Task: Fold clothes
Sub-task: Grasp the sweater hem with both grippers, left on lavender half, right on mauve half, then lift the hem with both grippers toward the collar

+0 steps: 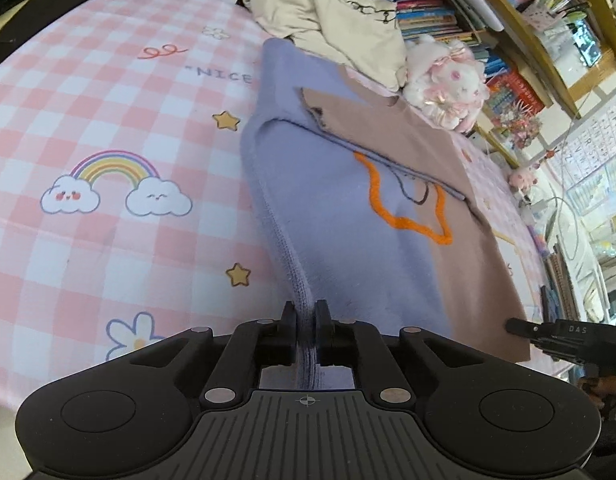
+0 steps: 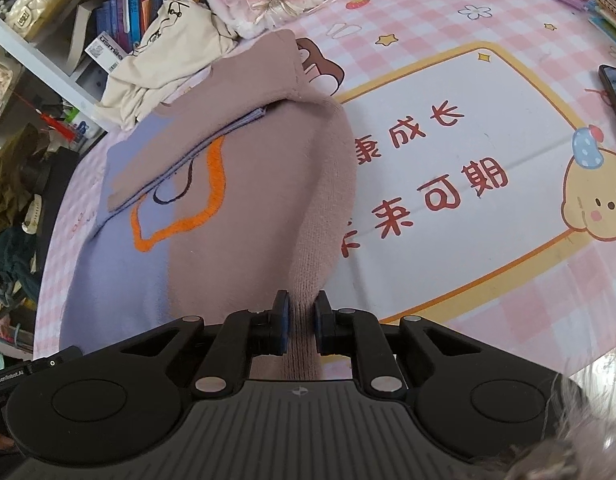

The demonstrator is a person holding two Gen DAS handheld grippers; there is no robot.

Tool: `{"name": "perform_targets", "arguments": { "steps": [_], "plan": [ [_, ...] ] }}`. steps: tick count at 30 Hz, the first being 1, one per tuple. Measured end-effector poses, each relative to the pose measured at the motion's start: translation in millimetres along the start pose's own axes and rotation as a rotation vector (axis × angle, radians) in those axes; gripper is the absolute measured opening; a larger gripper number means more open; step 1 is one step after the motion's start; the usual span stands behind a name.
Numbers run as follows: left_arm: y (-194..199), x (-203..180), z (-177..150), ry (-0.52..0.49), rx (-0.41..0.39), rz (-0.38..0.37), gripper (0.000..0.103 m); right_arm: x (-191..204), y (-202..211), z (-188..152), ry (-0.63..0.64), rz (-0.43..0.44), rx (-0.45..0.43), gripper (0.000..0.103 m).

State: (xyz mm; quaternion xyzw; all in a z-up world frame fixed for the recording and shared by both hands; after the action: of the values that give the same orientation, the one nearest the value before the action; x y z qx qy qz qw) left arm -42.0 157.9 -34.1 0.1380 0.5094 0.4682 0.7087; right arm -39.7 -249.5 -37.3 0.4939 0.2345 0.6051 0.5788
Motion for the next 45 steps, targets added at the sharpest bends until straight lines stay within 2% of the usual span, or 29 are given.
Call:
{"name": "perform_targets", "arguments": {
  "steps": [7,35,37,39,40,41,45],
  "plan": [
    [-2.3,11.8,-4.2,0.046,0.023,0.007,0.026,-2.1,-6.1,-0.4,-0.01,-0.019,0.022,0.026],
    [-4.8,13.0,-1.9,0.044,0.01,-0.018,0.031,1.4,-11.7,0.8,0.024,-0.035,0.032,0.026],
    [-4.7,12.9,-1.9,0.046,0.007,-0.015,0.028,2.4,-11.7,0.8,0.034,-0.044,0.031,0.025],
    [-4.8,11.8,-1.8,0.044,0.004,-0.003,0.023,3.4,-11.8,0.8,0.046,-0.054,0.032,0.014],
    [-5.1,10.7,-1.8,0.039,0.004,0.009,0.009,3.8,-11.9,0.7,0.053,-0.061,0.032,0.013],
    [-5.2,8.5,-1.5,0.026,0.003,0.026,0.005,4.1,-11.0,0.6,0.052,-0.057,0.029,0.013],
    [8.4,-16.3,1.1,-0.095,-0.073,0.025,0.005,10.1,4.4,4.4,0.039,0.004,-0.02,0.012]
  ]
}}
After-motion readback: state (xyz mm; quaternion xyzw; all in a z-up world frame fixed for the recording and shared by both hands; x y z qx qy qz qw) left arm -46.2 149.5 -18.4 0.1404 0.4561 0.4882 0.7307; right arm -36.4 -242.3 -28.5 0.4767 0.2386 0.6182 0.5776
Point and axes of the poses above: each gripper's, at about its wrist camera, not at the fingertips, and y roughly against the way its jaws point, x to its left, z to its top, the point moved 1 cm from there along -y, roughly the way its jaws point, and after that the axes turned 8 degrees about -z, right-handed, at the moved point
